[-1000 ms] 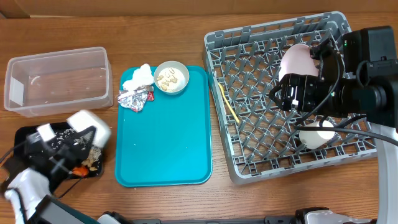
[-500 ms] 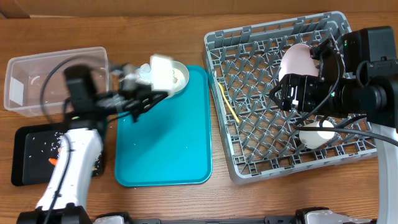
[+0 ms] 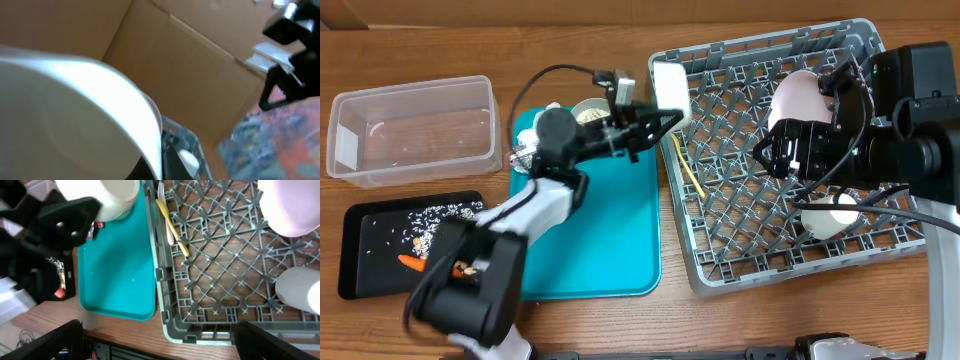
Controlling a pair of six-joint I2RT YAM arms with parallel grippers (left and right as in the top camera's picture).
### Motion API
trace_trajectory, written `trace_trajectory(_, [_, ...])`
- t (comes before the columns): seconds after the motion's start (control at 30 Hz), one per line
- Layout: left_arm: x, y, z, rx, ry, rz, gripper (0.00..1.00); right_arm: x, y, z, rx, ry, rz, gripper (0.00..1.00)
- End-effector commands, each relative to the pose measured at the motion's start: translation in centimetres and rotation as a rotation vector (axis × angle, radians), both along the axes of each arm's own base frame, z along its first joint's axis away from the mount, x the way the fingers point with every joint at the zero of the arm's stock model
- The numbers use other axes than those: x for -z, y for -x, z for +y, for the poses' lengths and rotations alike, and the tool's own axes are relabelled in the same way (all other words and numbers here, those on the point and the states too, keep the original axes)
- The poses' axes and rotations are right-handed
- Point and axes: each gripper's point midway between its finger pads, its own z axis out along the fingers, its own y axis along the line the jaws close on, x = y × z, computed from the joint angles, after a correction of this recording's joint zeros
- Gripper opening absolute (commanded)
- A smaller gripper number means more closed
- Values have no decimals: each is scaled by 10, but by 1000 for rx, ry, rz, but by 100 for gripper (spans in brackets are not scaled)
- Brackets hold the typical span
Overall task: Sort waste into correct bins and load items into the dishwasher rack
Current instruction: 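Carry the empty bowl right and set it in the dish rack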
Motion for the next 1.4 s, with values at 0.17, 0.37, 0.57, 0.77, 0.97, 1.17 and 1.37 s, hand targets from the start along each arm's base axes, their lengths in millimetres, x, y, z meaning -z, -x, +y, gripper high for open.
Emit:
trace_trajectory(0.17, [33, -26, -49, 30, 94, 235, 4, -1, -1, 1, -6, -1, -6, 100])
trace_trajectory(0.37, [40, -33, -62, 24, 99, 247, 4, -1, -1, 1, -6, -1, -6, 100])
trace_trajectory(0.57, [50, -39, -62, -5, 81, 281, 4, -1, -1, 1, -3, -2, -5, 100])
trace_trajectory(0.77, [51, -42, -61, -23, 83, 290, 4, -1, -1, 1, -3, -2, -4, 100])
trace_trajectory(0.97, [65, -42, -65, -24, 49, 327, 4, -1, -1, 1, -3, -2, -5, 100])
trace_trajectory(1.17, [71, -38, -71, -14, 28, 314, 4, -1, -1, 1, -3, -2, -4, 100])
trace_trajectory(1.37, [84, -37, -73, -13, -13, 345, 4, -1, -1, 2, -5, -5, -4, 100])
